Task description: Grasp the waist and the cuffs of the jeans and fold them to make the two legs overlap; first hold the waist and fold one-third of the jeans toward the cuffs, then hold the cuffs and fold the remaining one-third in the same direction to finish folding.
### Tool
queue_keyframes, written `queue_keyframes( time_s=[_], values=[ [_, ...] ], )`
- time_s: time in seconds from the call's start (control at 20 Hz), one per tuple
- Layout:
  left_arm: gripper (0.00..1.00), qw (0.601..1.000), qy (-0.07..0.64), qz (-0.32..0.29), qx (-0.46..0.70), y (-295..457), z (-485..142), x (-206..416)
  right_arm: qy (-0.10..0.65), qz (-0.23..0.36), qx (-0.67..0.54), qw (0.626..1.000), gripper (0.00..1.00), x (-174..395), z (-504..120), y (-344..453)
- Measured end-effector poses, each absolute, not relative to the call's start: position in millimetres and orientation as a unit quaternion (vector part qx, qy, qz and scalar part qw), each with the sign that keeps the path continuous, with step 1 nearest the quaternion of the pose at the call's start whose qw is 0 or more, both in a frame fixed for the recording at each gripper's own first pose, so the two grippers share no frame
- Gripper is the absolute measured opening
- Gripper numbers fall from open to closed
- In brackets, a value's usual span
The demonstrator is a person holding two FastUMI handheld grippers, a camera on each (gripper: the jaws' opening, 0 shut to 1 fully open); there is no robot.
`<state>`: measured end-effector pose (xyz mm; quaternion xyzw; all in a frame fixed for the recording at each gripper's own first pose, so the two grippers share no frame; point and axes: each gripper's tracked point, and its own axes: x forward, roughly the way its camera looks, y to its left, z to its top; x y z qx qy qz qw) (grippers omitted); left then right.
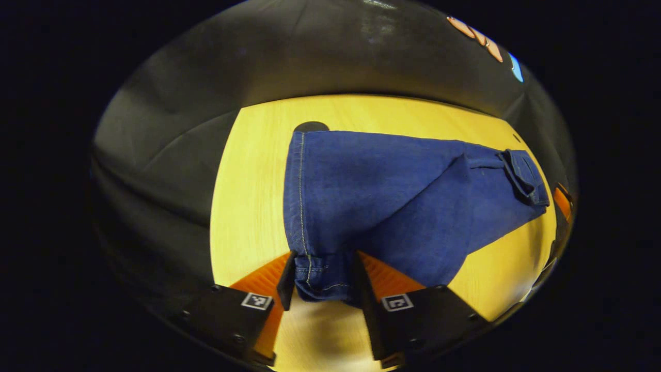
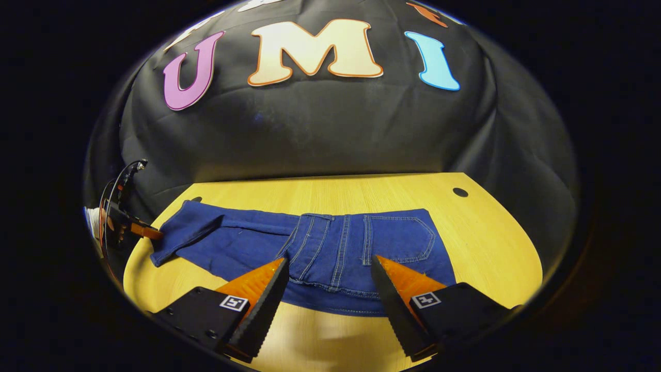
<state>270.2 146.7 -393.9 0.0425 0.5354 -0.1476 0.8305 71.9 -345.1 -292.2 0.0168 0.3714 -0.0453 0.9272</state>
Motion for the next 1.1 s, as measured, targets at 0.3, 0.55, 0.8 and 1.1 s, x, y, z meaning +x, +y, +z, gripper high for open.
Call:
queue_keyframes(
  time_s=[0.3,0.55,0.8,1.1],
  values=[
    [0.01,0.837,0.537,-0.100,0.017,146.9,-384.6,271.7,0.365,-0.062,0.038,0.928,0.99,70.5,-286.4,-355.5],
    [0.00,0.877,0.472,-0.088,-0.026,128.5,-334.6,283.2,0.351,-0.057,0.040,0.934,0.98,69.1,-267.2,-366.7],
    [0.00,0.897,0.421,-0.117,-0.066,75.1,-257.0,285.5,0.340,-0.055,0.049,0.937,0.98,65.9,-248.3,-390.3],
    [0.00,0.907,0.384,-0.161,-0.065,-10.4,-209.9,288.5,0.328,-0.053,0.049,0.942,0.94,51.4,-224.0,-427.6]
  ],
)
